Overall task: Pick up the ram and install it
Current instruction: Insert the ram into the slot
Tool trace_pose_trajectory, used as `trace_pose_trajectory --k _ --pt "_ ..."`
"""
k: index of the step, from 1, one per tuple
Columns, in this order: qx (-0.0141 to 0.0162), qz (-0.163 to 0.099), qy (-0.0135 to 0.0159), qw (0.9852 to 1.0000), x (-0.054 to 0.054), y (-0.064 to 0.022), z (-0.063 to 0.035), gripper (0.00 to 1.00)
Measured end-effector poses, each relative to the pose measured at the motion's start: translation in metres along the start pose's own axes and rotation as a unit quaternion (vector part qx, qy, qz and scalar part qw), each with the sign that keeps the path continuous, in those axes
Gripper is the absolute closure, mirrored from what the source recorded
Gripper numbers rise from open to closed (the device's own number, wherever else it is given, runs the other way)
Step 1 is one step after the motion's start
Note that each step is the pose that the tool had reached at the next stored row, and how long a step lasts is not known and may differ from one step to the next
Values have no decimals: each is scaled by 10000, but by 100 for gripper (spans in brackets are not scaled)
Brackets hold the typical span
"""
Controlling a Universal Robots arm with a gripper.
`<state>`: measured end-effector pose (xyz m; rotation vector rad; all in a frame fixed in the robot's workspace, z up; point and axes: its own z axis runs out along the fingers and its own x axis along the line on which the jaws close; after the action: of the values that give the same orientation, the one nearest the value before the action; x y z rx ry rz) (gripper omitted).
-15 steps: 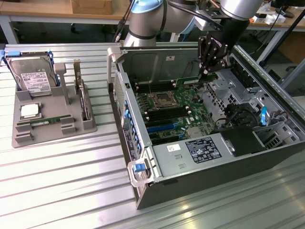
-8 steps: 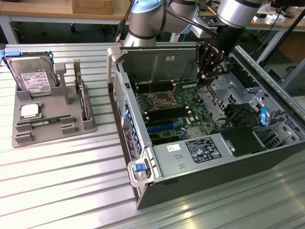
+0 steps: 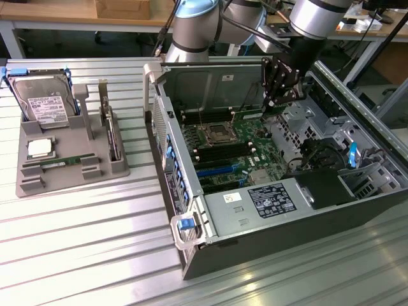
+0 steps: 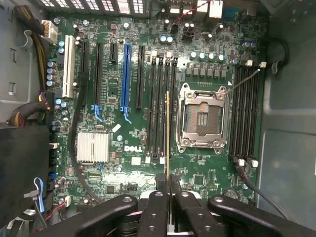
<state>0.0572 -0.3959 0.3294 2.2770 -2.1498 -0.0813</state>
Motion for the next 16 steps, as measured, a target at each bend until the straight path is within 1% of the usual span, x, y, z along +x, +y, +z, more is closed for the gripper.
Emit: trace_pose_trajectory --k 16 --pt "0 0 0 10000 6 -8 180 88"
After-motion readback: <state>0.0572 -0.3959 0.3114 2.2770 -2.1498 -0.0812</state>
